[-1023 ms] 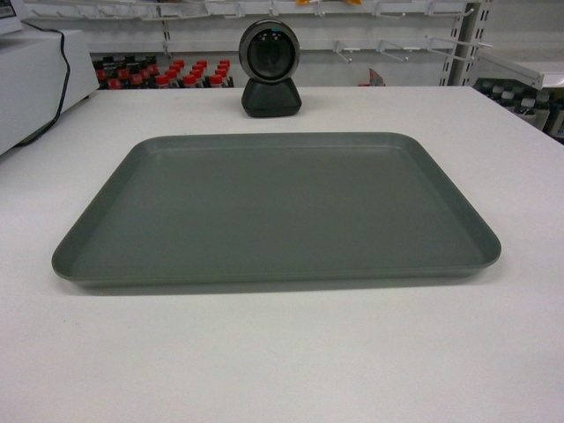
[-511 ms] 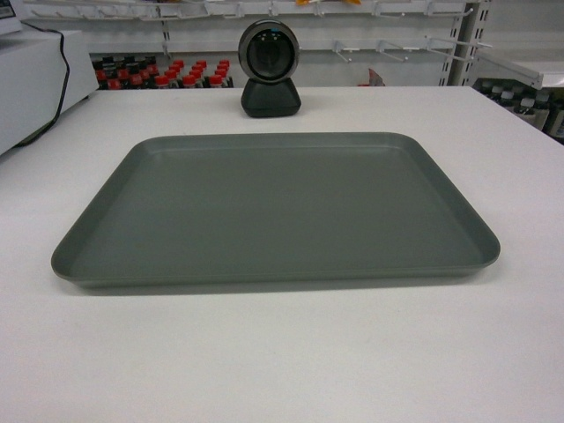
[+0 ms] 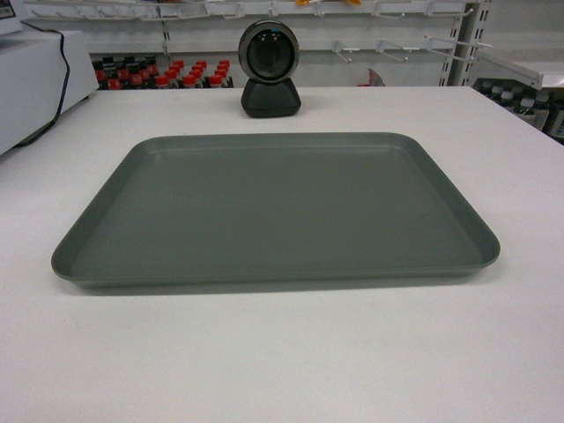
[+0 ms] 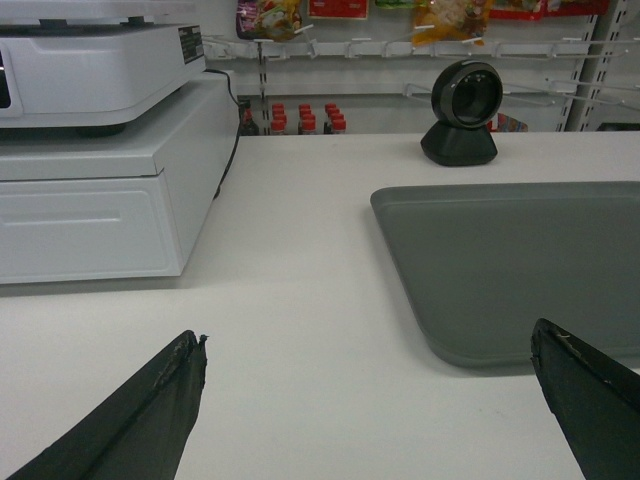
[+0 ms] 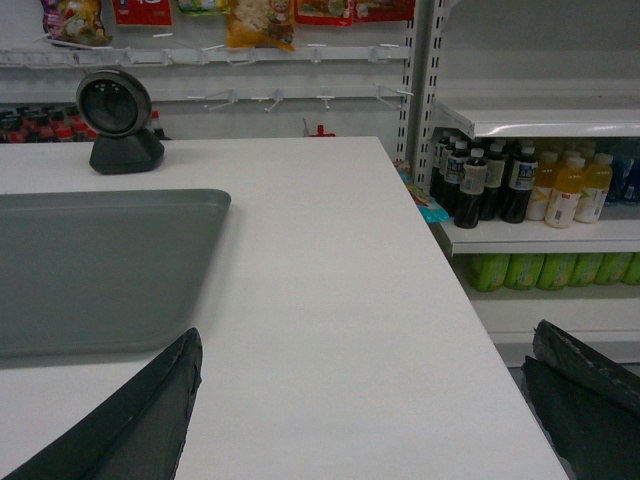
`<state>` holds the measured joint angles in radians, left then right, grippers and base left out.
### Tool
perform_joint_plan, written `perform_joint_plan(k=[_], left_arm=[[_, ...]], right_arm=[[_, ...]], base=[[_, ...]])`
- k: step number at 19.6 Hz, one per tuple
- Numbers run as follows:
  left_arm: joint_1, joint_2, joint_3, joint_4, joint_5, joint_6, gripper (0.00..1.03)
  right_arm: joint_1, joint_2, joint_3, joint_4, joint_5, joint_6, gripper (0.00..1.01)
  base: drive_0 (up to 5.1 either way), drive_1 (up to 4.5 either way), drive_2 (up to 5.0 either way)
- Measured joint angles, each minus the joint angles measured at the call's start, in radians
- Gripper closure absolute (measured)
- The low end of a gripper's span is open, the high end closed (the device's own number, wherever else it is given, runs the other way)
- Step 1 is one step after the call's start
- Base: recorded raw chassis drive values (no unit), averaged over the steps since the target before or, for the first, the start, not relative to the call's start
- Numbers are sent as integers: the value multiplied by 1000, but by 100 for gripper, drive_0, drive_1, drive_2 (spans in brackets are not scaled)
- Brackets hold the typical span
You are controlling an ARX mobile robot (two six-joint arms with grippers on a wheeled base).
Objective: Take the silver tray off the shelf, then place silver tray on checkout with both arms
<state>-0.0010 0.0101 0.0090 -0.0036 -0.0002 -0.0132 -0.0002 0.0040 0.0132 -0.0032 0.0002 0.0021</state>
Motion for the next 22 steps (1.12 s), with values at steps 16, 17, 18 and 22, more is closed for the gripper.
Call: perform_joint_plan(k=[16, 17, 18, 22], left_arm=[[0, 0, 0, 2, 0, 0, 5], [0, 0, 0, -1, 0, 0, 5], [0, 0, 0, -2, 0, 0, 5], [0, 0, 0, 1, 0, 0, 5]], right_arm=[[0, 0, 0, 2, 0, 0, 3], [0, 0, 0, -1, 0, 0, 3], [0, 0, 0, -2, 0, 0, 3], [0, 0, 0, 1, 0, 0, 3]], base=[[-2, -133, 129], [-8, -426, 410], [-8, -426, 410], [-8, -426, 410]])
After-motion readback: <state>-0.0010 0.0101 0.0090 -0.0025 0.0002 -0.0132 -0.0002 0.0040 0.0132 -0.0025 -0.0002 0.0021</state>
